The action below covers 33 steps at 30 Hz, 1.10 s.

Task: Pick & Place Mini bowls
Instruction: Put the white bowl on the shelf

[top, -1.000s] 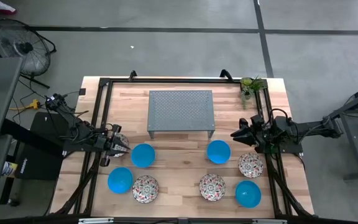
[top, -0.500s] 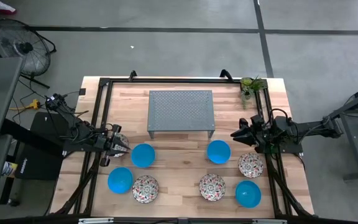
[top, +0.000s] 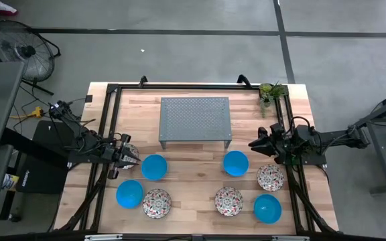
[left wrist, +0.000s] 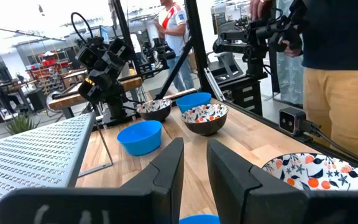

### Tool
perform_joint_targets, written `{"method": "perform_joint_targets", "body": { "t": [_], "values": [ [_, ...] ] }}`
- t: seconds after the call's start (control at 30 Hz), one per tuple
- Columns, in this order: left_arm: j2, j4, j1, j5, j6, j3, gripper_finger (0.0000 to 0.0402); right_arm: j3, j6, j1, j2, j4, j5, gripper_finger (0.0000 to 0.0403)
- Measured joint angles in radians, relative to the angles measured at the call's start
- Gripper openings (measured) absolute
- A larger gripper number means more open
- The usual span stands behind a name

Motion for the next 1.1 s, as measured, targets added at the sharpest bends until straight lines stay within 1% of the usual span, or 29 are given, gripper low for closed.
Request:
{"method": "perform_joint_targets", "body": {
  "t": [0.03, 0.17, 0.3, 0.43, 0.57, 0.73, 0.9, 1.1],
  "values": [
    [0.000, 0.000, 0.000, 0.000, 0.000, 0.000, 0.0066, 0.002, -0.001, 0.000, 0.001, -0.011, 0.000, 0.0108],
    [0.000, 0.000, 0.000, 0.000, 0.000, 0.000, 0.0066, 0.059, -0.020, 0.000, 0.007, -0.162, -0.003, 0.0108],
    [0.000, 0.000, 0.000, 0.000, 0.000, 0.000, 0.0066, 0.157, -0.044, 0.000, 0.019, -0.364, 0.007, 0.0108],
    [0.000, 0.000, 0.000, 0.000, 0.000, 0.000, 0.0066, 0.273, -0.043, 0.000, 0.071, -0.562, 0.039, 0.0108],
    [0.000, 0.000, 0.000, 0.000, 0.000, 0.000, 0.0066, 0.384, -0.004, 0.000, 0.175, -0.737, 0.069, 0.0108],
    [0.000, 0.000, 0.000, 0.000, 0.000, 0.000, 0.0066, 0.512, 0.045, 0.000, 0.348, -0.910, 0.113, 0.0108],
    [0.000, 0.000, 0.000, 0.000, 0.000, 0.000, 0.0066, 0.617, 0.119, 0.000, 0.509, -0.983, 0.156, 0.0108],
    [0.000, 0.000, 0.000, 0.000, 0.000, 0.000, 0.0066, 0.714, 0.259, 0.000, 0.692, -1.014, 0.159, 0.0108]
  ]
}}
